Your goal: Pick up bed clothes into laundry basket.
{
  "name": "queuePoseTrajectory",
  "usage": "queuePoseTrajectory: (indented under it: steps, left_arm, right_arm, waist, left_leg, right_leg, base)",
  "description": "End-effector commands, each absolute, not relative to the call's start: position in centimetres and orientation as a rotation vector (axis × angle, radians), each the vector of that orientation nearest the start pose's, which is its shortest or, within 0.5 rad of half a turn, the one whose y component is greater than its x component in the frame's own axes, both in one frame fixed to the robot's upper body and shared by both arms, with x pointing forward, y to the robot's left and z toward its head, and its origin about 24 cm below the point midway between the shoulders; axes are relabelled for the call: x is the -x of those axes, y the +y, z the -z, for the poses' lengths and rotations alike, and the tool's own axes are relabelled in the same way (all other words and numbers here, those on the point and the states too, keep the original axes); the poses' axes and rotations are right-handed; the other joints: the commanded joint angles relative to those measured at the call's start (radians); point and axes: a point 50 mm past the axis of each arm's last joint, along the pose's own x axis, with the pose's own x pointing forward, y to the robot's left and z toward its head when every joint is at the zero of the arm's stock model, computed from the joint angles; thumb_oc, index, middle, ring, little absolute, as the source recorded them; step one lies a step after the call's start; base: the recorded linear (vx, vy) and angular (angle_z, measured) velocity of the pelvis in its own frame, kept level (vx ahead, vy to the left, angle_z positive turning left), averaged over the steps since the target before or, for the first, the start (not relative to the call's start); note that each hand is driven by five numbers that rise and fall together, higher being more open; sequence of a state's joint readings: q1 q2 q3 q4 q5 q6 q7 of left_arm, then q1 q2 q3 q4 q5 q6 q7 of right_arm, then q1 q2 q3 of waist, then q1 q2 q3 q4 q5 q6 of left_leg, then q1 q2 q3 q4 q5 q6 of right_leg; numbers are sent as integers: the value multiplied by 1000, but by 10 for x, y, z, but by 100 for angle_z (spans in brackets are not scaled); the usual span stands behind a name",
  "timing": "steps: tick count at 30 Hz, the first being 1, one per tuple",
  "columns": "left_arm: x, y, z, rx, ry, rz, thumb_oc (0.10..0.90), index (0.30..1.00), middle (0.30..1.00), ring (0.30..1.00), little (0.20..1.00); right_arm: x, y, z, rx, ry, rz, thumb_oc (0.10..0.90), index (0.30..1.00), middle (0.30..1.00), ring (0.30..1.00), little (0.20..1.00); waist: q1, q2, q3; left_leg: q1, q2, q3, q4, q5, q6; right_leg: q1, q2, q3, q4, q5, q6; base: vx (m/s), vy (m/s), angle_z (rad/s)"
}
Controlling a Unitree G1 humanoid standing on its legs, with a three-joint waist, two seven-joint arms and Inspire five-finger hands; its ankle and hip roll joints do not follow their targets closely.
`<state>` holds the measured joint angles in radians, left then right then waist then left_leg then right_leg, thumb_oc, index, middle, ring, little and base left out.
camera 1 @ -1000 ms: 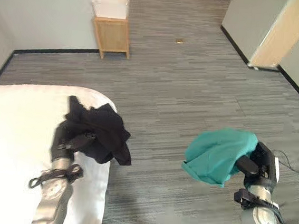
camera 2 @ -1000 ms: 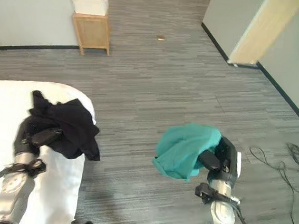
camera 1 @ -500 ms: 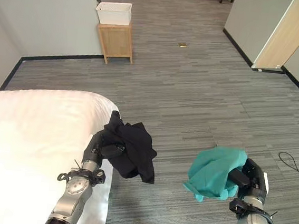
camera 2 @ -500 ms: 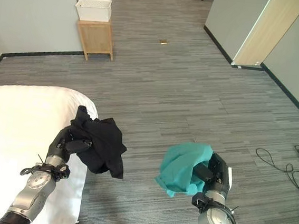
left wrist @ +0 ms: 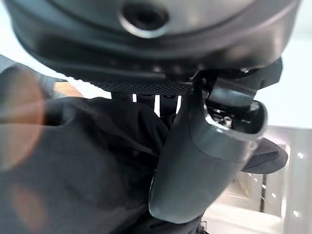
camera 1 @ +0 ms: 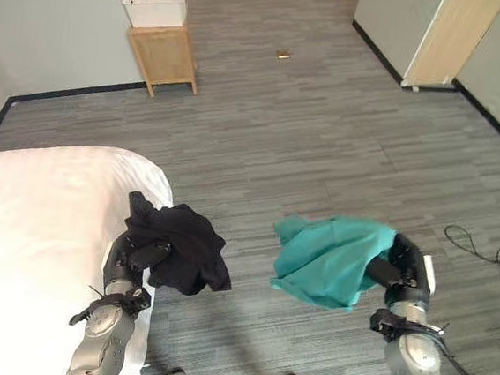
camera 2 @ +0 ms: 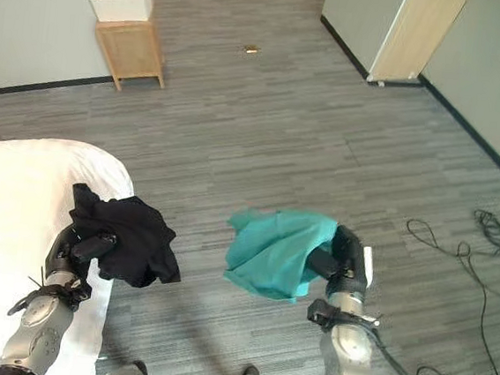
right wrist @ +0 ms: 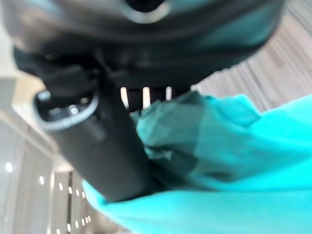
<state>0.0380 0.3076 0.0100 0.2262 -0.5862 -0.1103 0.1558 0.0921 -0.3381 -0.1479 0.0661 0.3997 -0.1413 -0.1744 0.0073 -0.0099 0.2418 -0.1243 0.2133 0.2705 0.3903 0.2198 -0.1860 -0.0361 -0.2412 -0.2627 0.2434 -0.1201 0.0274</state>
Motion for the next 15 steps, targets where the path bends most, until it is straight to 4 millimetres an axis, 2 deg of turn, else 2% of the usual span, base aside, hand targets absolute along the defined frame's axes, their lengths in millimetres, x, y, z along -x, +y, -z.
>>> queuePoseTrajectory:
  steps: [1,2,3,4,5,6,7,8,9,10,12,13,14,15]
  left_arm:
    - [-269,247,-108,173,-355,-213,400,300,300,300,300]
    - [-271,246,-115,154,-383,-211,400,300,300,300,300]
    - [-276,241,-117,141,-383,-200,400,300,300,300,300]
    - [-277,241,-117,135,-383,-199,400,300,300,300,300]
    - [-279,237,-116,139,-375,-193,400,300,300,300,300]
    - [-281,234,-118,137,-380,-192,400,300,300,300,300]
    - [-281,235,-119,137,-381,-193,400,300,300,300,300]
    - [-277,233,-114,132,-372,-172,400,300,300,300,300]
    - [-276,233,-110,121,-354,-174,400,300,300,300,300]
    - [-274,236,-108,116,-347,-177,400,300,300,300,300]
    - [-273,237,-104,109,-336,-185,400,300,300,300,300]
    - [-273,236,-104,108,-335,-184,400,300,300,300,300]
    - [-268,239,-101,65,-321,-193,400,300,300,300,300]
    - [-264,244,-95,51,-297,-217,400,300,300,300,300]
  right_arm:
    - [-237,-255,-100,-5,-329,256,400,300,300,300,300]
    - [-237,-255,-101,10,-327,250,400,300,300,300,300]
    - [-234,-256,-94,18,-294,261,400,300,300,300,300]
    - [-235,-254,-92,10,-286,249,400,300,300,300,300]
    - [-235,-250,-89,7,-280,245,400,300,300,300,300]
    - [-234,-248,-86,-12,-270,241,400,300,300,300,300]
    - [-234,-247,-87,-12,-271,241,400,300,300,300,300]
    - [-228,-248,-77,-24,-236,232,400,300,300,300,300]
    - [-224,-252,-74,0,-212,240,400,300,300,300,300]
    - [-221,-257,-73,11,-206,254,400,300,300,300,300]
    - [-217,-266,-75,10,-220,297,400,300,300,300,300]
    - [-217,-266,-75,9,-220,299,400,300,300,300,300]
    - [-214,-277,-80,33,-238,351,400,300,300,300,300]
    - [-211,-280,-81,36,-238,356,400,300,300,300,300]
  waist:
    - [-32,20,-92]
    - [-29,27,-99]
    - [-40,30,-96]
    - [-37,31,-97]
    - [-56,28,-95]
    - [-79,30,-81]
    - [-77,30,-81]
    - [-116,36,-59]
    - [-124,32,-64]
    - [-124,26,-69]
    - [-121,9,-81]
    - [-125,10,-81]
    - [-122,-20,-93]
    - [-106,-23,-102]
  left_leg:
    - [-73,-61,77,-62,-94,35]
    - [-27,-83,91,-117,-125,76]
    - [-18,-89,98,-130,-124,83]
    - [4,-121,69,-151,-154,114]
    - [53,-159,68,-205,-208,156]
    - [97,-167,61,-244,-224,171]
    - [97,-168,64,-253,-216,173]
    - [156,-175,30,-307,-218,186]
    - [171,-178,5,-337,-214,182]
    - [174,-176,-7,-353,-210,174]
    - [175,-177,-33,-364,-219,162]
    - [176,-177,-40,-363,-222,162]
    - [184,-185,-58,-365,-235,167]
    - [191,-179,-59,-369,-234,163]
  right_leg:
    - [189,27,-31,-183,25,51]
    - [181,33,-30,-160,18,58]
    - [176,26,-37,-102,10,69]
    - [149,15,-22,-5,49,91]
    - [94,-11,-8,118,118,123]
    - [46,-6,17,194,138,137]
    - [40,-6,20,196,141,136]
    - [-40,50,131,259,122,149]
    - [-56,83,194,202,96,138]
    - [-62,78,226,126,97,132]
    - [-53,56,261,-51,110,129]
    - [-37,56,252,-72,117,130]
    - [-4,51,282,-106,143,146]
    - [3,49,263,-121,126,140]
  base:
    - [193,74,33]
    - [215,105,24]
    - [170,115,-1]
    - [190,144,0]
    - [177,127,-7]
    - [111,71,0]
    - [89,30,50]
    - [100,-19,74]
    - [139,-77,76]
    - [124,-158,32]
    - [104,-172,40]
    - [113,-166,69]
    - [87,-114,88]
    - [88,-187,84]
